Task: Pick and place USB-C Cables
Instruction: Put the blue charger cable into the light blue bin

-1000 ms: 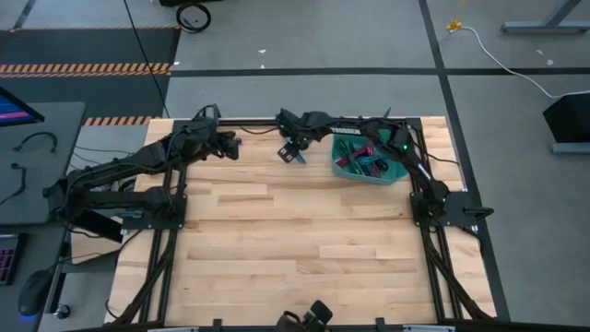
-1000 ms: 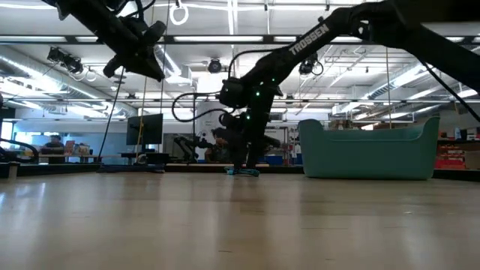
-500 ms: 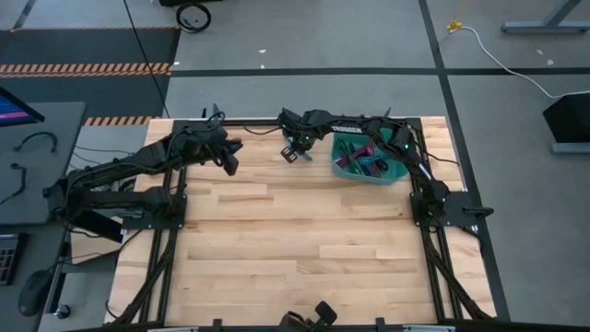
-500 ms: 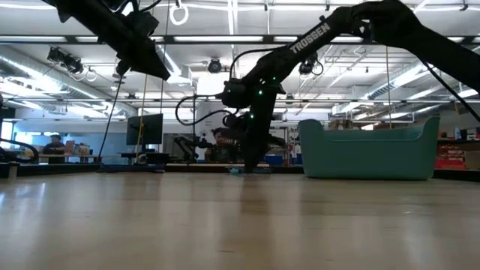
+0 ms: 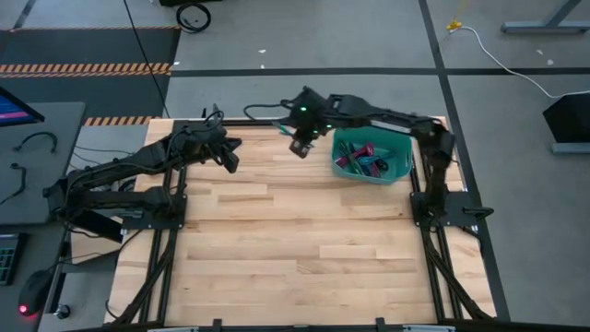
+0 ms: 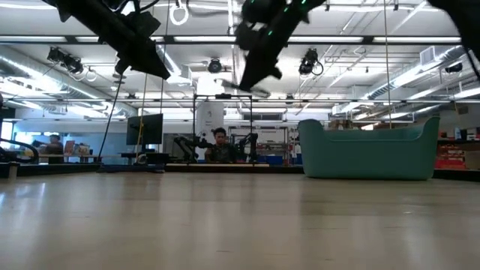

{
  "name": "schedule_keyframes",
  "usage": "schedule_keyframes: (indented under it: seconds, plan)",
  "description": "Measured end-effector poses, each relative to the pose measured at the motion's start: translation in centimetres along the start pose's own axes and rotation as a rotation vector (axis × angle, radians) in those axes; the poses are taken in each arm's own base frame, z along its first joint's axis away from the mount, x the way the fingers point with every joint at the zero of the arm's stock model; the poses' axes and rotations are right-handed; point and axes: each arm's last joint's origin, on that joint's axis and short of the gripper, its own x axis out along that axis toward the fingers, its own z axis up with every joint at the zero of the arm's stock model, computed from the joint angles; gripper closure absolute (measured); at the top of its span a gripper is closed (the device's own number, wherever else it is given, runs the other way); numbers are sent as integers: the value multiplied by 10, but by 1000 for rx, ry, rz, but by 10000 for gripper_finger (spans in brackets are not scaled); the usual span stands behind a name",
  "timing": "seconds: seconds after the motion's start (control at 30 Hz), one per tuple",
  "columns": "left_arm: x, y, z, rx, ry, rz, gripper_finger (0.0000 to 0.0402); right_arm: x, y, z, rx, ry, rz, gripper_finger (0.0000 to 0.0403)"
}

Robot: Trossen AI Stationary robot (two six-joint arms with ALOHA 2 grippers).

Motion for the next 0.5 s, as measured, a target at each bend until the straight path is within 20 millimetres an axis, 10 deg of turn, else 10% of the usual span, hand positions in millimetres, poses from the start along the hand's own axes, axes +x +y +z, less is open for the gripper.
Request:
schedule_keyframes:
  seconds: [0.5]
  plan:
    - [0,0,1,-6,-10,10,381,-83,-31,-130,264,-1,-25,391]
